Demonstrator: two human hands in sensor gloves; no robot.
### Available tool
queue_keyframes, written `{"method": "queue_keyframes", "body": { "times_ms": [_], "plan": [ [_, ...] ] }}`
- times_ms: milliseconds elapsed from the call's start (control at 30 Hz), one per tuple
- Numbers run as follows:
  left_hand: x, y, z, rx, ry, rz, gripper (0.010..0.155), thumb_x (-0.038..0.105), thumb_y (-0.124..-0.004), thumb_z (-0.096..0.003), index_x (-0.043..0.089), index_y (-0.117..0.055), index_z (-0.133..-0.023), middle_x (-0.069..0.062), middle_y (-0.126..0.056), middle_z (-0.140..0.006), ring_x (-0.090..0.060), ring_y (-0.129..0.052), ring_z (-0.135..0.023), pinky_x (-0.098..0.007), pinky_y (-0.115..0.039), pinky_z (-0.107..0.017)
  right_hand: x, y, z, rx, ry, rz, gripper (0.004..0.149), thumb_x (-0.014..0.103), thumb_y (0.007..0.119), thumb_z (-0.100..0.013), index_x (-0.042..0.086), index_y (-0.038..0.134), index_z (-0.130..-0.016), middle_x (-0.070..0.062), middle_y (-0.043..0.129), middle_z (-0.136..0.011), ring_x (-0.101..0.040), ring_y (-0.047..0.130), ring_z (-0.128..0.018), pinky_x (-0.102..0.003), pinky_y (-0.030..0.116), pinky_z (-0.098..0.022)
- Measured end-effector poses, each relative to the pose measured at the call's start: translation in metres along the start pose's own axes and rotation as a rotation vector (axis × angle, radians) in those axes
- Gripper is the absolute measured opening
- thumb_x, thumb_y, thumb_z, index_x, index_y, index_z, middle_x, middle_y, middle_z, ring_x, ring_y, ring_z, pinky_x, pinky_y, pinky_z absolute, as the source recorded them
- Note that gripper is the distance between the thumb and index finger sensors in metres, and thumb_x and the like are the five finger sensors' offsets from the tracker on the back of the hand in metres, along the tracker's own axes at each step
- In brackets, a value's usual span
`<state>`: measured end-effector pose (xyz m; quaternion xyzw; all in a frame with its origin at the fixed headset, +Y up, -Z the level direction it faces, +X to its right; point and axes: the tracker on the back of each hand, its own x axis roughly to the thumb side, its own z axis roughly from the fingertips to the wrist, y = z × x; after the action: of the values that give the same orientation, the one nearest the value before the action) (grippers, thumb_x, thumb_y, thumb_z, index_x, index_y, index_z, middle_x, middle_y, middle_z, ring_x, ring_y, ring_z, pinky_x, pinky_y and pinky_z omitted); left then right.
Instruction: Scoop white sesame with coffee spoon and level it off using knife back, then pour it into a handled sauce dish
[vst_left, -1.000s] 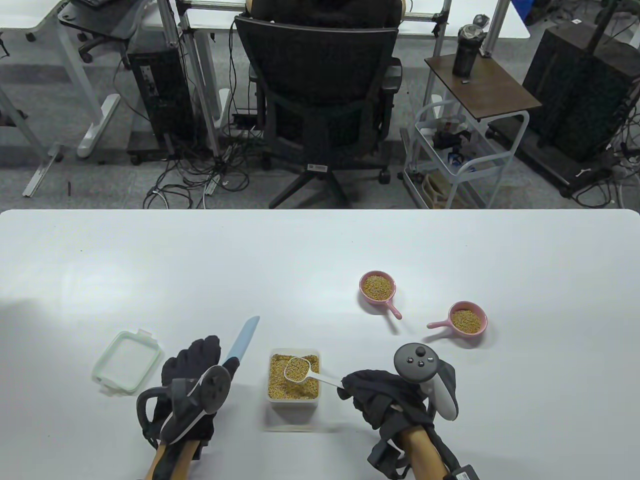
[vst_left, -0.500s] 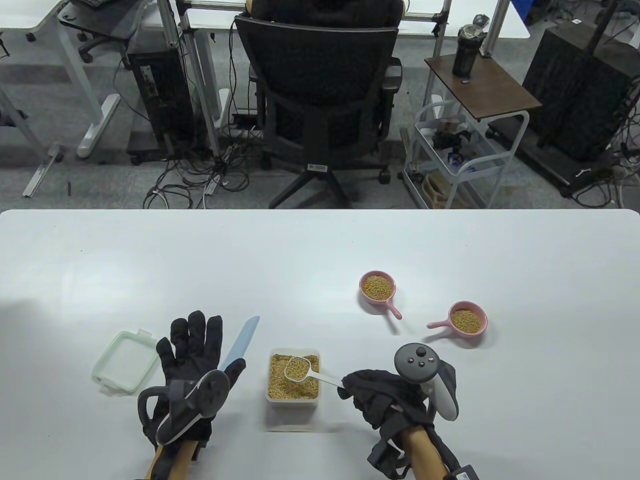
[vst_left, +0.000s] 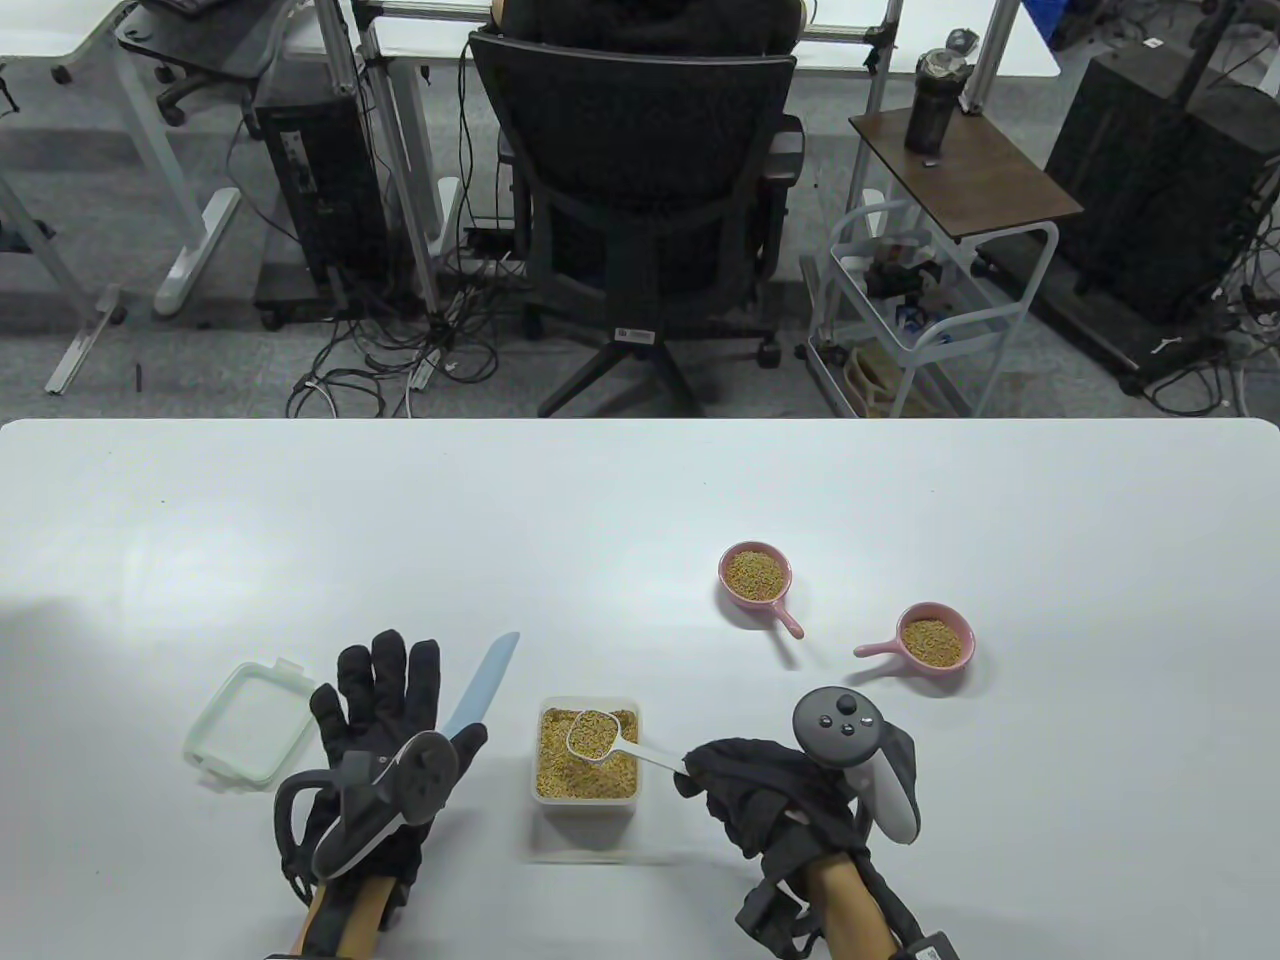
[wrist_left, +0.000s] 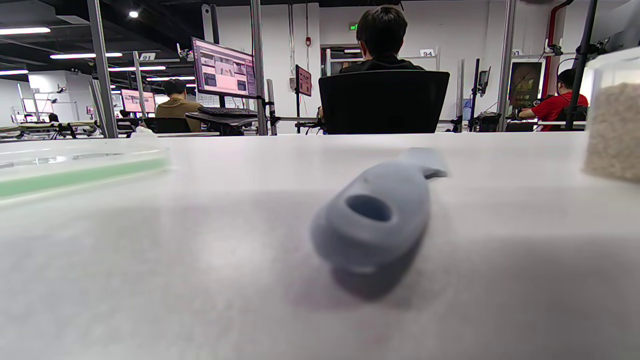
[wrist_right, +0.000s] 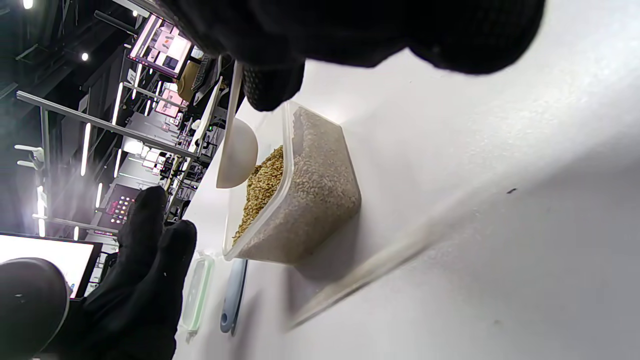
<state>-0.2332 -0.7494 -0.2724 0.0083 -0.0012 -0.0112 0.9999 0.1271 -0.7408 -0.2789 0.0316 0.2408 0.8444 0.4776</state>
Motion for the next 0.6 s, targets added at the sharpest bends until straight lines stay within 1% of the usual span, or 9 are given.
{"method": "queue_keyframes", "body": {
  "times_ms": [167, 367, 500, 567, 600],
  "plan": [
    [-0.001, 0.000, 0.000, -0.003, 0.004, 0.006, 0.089, 0.071, -0.045, -0.0552, 0.026, -0.011, -0.124, -0.012, -0.011, -0.130, -0.044, -0.008, -0.114, -0.063, -0.021, -0.078, 0.000, -0.005, 0.002, -0.029, -0.005, -0.034, 0.040, 0.035, 0.070, -0.062, 0.007, 0.091, -0.084, 0.006, 0.092, -0.040, -0.013, 0.091, -0.023, -0.043, 0.084, -0.031],
    [-0.003, 0.000, 0.000, -0.015, 0.005, 0.011, 0.089, 0.071, -0.045, -0.0552, 0.026, -0.012, -0.124, -0.012, -0.011, -0.130, -0.044, -0.008, -0.114, -0.063, -0.021, -0.079, 0.000, -0.020, 0.009, -0.080, -0.023, -0.111, 0.040, 0.035, 0.070, -0.062, 0.007, 0.090, -0.084, 0.006, 0.092, -0.040, -0.013, 0.091, -0.023, -0.043, 0.084, -0.031],
    [-0.005, 0.000, 0.000, -0.016, 0.003, 0.023, 0.089, 0.071, -0.045, -0.0552, 0.026, -0.011, -0.124, -0.012, -0.011, -0.130, -0.044, -0.007, -0.114, -0.063, -0.020, -0.078, -0.005, -0.040, 0.017, -0.151, -0.016, -0.173, 0.040, 0.035, 0.070, -0.062, 0.007, 0.090, -0.084, 0.006, 0.092, -0.040, -0.013, 0.091, -0.023, -0.043, 0.084, -0.031],
    [-0.006, 0.000, -0.001, -0.016, 0.001, 0.028, 0.089, 0.071, -0.045, -0.0552, 0.026, -0.011, -0.124, -0.012, -0.011, -0.130, -0.044, -0.008, -0.114, -0.063, -0.020, -0.079, -0.010, -0.055, 0.026, -0.222, -0.007, -0.218, 0.041, 0.035, 0.070, -0.062, 0.007, 0.090, -0.084, 0.006, 0.092, -0.041, -0.013, 0.091, -0.023, -0.043, 0.084, -0.031],
    [-0.006, 0.000, -0.001, -0.018, 0.000, 0.030, 0.089, 0.071, -0.045, -0.0552, 0.026, -0.012, -0.124, -0.012, -0.011, -0.130, -0.044, -0.008, -0.114, -0.063, -0.021, -0.078, -0.011, -0.058, 0.028, -0.238, -0.003, -0.226, 0.040, 0.034, 0.070, -0.062, 0.007, 0.090, -0.084, 0.006, 0.092, -0.041, -0.014, 0.091, -0.023, -0.044, 0.083, -0.031]
  ]
}}
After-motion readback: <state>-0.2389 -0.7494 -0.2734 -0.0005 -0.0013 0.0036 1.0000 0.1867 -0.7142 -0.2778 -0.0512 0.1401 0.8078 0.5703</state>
